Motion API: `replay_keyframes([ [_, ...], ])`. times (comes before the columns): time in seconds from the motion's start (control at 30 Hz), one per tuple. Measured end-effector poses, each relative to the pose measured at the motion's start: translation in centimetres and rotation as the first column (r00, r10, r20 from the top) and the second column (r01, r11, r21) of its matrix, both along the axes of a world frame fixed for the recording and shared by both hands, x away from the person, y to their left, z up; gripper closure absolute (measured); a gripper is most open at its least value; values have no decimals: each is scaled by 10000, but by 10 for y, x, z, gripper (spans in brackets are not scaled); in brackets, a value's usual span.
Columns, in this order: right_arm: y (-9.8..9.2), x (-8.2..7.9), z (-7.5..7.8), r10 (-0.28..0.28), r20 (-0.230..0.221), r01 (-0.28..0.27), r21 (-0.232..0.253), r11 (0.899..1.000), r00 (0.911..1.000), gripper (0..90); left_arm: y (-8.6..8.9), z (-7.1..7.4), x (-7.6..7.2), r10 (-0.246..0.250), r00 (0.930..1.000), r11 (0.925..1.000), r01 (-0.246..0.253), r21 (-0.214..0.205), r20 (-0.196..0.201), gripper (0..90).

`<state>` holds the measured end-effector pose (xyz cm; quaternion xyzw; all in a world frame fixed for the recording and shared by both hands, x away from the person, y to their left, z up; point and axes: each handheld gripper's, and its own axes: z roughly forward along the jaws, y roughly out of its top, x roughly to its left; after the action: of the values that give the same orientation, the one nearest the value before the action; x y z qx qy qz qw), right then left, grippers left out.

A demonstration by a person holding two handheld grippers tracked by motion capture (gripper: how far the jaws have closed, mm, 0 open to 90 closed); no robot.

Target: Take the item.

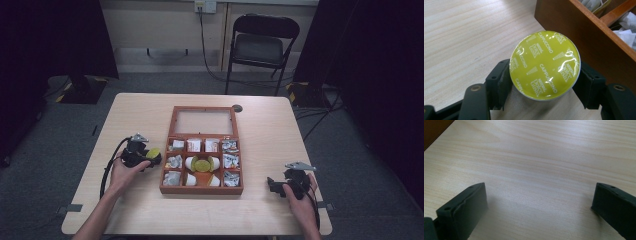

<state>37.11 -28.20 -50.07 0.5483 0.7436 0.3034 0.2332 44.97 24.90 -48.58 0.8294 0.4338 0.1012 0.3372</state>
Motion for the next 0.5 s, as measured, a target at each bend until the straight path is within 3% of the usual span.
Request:
replay_keyframes([
  [0.5, 0, 0, 0, 0, -4, 0, 2, 10000, 10000, 0, 3, 3, -1, 30, 9999, 9996, -26, -290, 128, 196],
])
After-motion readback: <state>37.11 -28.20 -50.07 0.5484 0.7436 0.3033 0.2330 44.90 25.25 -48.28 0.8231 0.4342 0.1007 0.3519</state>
